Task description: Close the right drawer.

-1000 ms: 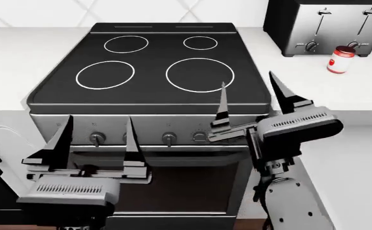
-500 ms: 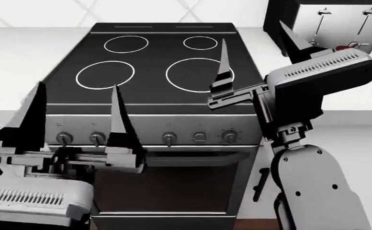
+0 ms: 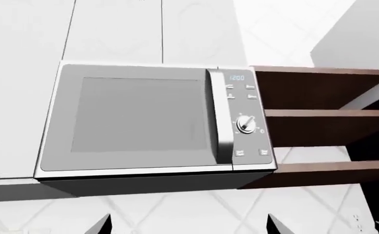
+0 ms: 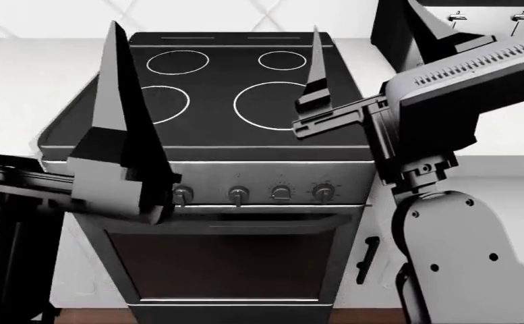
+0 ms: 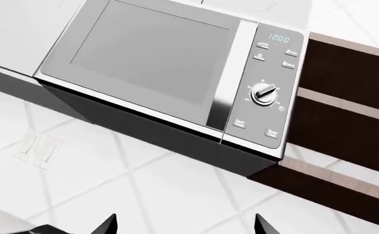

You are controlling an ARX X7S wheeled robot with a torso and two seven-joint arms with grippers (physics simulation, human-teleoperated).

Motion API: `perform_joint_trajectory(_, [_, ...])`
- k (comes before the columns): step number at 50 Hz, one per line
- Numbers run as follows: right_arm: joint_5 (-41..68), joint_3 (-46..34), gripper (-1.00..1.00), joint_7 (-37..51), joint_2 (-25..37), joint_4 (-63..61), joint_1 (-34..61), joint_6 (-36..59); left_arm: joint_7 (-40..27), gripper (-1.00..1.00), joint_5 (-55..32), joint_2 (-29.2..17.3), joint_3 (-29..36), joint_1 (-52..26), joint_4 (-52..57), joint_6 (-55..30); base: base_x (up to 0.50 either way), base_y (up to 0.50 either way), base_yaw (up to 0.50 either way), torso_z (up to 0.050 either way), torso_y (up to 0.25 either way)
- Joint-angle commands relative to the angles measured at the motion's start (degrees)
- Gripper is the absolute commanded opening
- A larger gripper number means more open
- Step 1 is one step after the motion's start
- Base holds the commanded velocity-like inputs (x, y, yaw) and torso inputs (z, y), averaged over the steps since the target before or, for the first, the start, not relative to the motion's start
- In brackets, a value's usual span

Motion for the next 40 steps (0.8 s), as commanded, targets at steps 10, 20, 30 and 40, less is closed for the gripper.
perform_joint_trajectory(10, [-0.02, -1.71, 1.0, -0.82, 0.38, -2.86, 5.27, 4.77, -6.86, 1.0, -2.79, -5.02, 11.7, -13.44, 2.04, 2.81, 0.0, 0.0, 0.0, 0.0, 0.0])
perform_joint_trajectory(20, [0.62, -2.36, 1.0, -1.14, 0.0, -3.12, 7.3, 6.1, -11.05, 1.0, -1.8, -5.61, 30.73, -30.81, 2.06, 8.91, 0.0, 0.0, 0.0, 0.0, 0.0])
perform_joint_trajectory(30, [0.57, -2.59, 1.0, -0.78, 0.32, -3.17, 8.13, 6.02, -13.15, 1.0, -1.76, -4.78, 43.63, -43.92, 2.07, 12.73, 0.0, 0.0, 0.0, 0.0, 0.0])
perform_joint_trajectory(40, [0.24, -3.22, 1.0, -0.02, 0.66, -2.44, 7.8, 4.73, -13.17, 1.0, -1.43, -5.54, 45.69, -45.67, 2.07, 13.3, 0.0, 0.0, 0.0, 0.0, 0.0])
